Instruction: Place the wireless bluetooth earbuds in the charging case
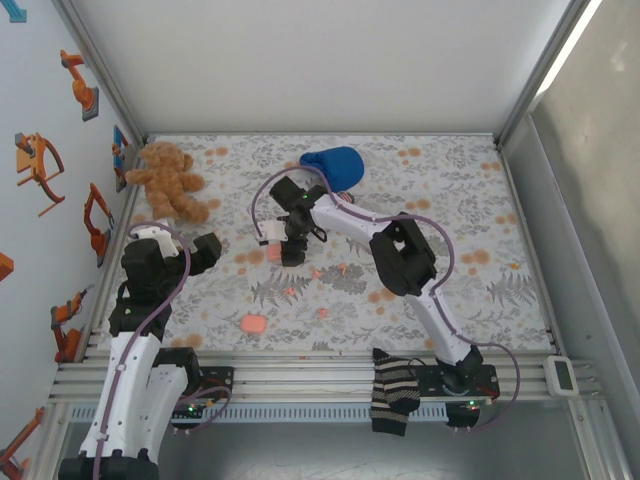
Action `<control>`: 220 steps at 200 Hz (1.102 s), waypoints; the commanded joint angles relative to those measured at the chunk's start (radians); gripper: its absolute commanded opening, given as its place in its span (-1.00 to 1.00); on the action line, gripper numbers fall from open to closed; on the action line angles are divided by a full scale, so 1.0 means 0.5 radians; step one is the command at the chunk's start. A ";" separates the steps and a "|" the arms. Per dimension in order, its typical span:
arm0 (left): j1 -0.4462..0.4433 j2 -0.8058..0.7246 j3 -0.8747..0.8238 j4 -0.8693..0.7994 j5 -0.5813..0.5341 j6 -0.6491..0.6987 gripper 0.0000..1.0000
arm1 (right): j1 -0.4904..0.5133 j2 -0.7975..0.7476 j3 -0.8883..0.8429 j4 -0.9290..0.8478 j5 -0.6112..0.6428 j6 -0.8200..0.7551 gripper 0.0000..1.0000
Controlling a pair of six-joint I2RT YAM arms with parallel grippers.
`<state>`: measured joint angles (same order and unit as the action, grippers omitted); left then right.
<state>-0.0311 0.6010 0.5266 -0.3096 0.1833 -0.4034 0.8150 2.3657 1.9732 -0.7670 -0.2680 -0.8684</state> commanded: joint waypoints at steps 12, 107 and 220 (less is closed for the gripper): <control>0.016 -0.003 -0.025 0.022 0.004 -0.021 0.93 | 0.014 0.086 0.112 -0.125 0.002 -0.021 0.50; 0.016 -0.014 -0.026 0.013 -0.014 -0.015 0.93 | 0.027 0.136 0.137 -0.137 0.022 -0.021 0.15; 0.016 -0.103 -0.011 -0.070 -0.060 0.004 0.93 | 0.012 -0.212 -0.201 0.185 -0.002 0.047 -0.17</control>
<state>-0.0307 0.5591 0.5213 -0.3199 0.1570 -0.4034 0.8223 2.3543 1.9186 -0.7311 -0.2703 -0.8639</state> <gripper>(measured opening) 0.964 0.447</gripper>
